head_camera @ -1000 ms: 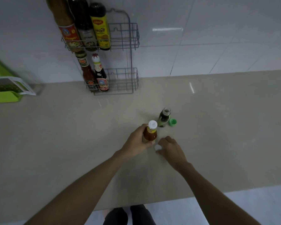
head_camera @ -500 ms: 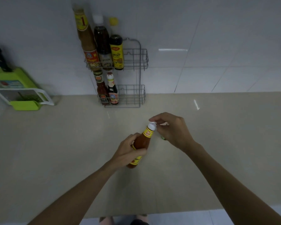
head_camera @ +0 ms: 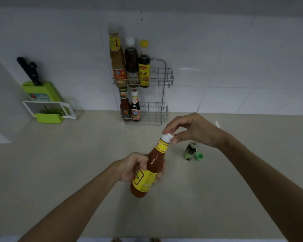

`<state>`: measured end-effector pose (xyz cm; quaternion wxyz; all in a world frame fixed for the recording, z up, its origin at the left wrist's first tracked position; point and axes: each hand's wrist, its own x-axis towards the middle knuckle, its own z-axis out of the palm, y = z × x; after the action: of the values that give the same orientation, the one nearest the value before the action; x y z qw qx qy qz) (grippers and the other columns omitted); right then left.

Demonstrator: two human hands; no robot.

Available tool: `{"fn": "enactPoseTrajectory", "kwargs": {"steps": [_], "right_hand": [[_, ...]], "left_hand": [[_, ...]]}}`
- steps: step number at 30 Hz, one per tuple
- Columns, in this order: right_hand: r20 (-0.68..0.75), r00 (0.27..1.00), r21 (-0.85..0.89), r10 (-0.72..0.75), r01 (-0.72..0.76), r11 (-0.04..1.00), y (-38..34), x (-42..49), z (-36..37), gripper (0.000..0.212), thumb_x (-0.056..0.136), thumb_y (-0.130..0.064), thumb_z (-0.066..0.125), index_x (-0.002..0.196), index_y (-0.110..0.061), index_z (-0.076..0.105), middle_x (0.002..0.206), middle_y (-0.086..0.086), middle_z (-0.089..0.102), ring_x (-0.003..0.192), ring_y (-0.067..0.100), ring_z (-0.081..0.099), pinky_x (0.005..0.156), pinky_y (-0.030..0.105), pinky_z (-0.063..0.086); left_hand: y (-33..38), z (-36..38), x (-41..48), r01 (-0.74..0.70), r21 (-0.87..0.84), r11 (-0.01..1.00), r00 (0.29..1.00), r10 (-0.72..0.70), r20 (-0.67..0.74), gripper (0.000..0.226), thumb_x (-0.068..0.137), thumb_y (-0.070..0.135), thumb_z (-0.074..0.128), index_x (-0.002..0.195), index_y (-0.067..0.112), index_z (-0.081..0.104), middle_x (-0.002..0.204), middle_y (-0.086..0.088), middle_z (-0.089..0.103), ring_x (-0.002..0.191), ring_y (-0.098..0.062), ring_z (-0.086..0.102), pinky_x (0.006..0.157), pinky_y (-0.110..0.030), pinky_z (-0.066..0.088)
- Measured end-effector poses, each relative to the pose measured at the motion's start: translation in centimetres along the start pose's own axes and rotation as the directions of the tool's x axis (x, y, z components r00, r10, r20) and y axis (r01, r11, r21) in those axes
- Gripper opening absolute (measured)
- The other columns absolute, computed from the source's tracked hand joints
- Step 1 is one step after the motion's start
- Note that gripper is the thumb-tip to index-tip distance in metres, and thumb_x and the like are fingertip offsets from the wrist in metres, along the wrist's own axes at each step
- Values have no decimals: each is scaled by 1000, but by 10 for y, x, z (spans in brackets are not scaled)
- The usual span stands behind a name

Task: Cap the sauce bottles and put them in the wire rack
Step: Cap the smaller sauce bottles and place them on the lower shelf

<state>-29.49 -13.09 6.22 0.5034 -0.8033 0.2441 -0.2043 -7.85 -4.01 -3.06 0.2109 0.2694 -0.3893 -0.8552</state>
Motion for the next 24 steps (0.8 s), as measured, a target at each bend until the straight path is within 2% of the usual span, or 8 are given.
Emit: {"fn": "enactPoseTrajectory", "kwargs": {"steps": [4, 11, 14, 15, 16, 18, 20, 24], "right_hand": [[37, 999, -25, 13, -12, 1000, -6, 6, 0, 32, 69, -4, 81, 100, -8, 73, 98, 2, 75, 95, 24, 68, 87, 29, 54], [44, 998, -282, 38, -24, 959, -16, 18, 7, 18, 77, -25, 76, 88, -12, 69, 84, -4, 71, 73, 11, 63, 71, 22, 52], [9, 987, -677, -161, 124, 726, -12, 19, 33, 35, 98, -44, 38, 83, -15, 54, 61, -1, 54, 53, 16, 49, 55, 26, 39], [-69, 985, -766, -160, 51, 640, -9, 21, 38, 43, 98, -46, 26, 89, -16, 56, 63, 5, 56, 56, 23, 53, 56, 30, 39], [-184, 979, -803, -87, -98, 589, -3, 25, 37, 46, 99, -44, 22, 99, -16, 60, 72, 11, 63, 66, 31, 59, 60, 34, 42], [-349, 897, -753, 270, -440, 489, 11, 32, 40, 35, 101, -28, 30, 116, -14, 57, 105, 18, 64, 93, 39, 61, 75, 41, 47], [-361, 834, -641, 417, -547, 538, 22, 33, 46, 38, 100, -23, 30, 134, -11, 44, 115, 20, 57, 104, 41, 58, 80, 43, 46], [-286, 956, -637, 64, -240, 733, 10, 17, 51, 49, 94, -57, 18, 95, -18, 48, 66, 6, 54, 62, 30, 48, 59, 34, 34]], "left_hand": [[2, 3, -3, 25, -6, 1000, 997, -25, 78, 56, 46, 24, 70, 98, 8, 57, 78, -9, 62, 71, -27, 57, 70, -33, 43], [7, 7, -1, -11, 62, 998, 998, 15, -69, 31, 58, 15, 60, 88, 12, 59, 68, -6, 62, 60, -22, 57, 63, -30, 44], [15, 9, -4, 22, 105, 994, 996, -13, -88, 27, 60, 16, 55, 87, 11, 58, 66, -7, 61, 59, -22, 56, 61, -29, 45], [16, 12, -1, 26, 178, 984, 984, 6, -179, 26, 59, 17, 58, 85, 11, 58, 67, -8, 61, 60, -23, 55, 61, -29, 45], [17, 15, 4, 58, 319, 946, 938, 57, -341, 26, 57, 22, 62, 81, 15, 59, 68, -7, 61, 62, -23, 55, 61, -29, 45], [12, 17, 15, 284, 593, 753, 690, 269, -672, 28, 52, 37, 68, 75, 26, 58, 68, 2, 63, 65, -20, 58, 61, -28, 44], [6, 15, 18, 452, 667, 592, 558, 396, -729, 29, 51, 42, 68, 75, 30, 56, 67, 7, 63, 65, -17, 59, 60, -26, 41], [26, 3, -10, 83, 454, 887, 883, 145, -446, 26, 55, 15, 66, 80, 10, 62, 72, -7, 60, 66, -21, 55, 64, -29, 45]]}}
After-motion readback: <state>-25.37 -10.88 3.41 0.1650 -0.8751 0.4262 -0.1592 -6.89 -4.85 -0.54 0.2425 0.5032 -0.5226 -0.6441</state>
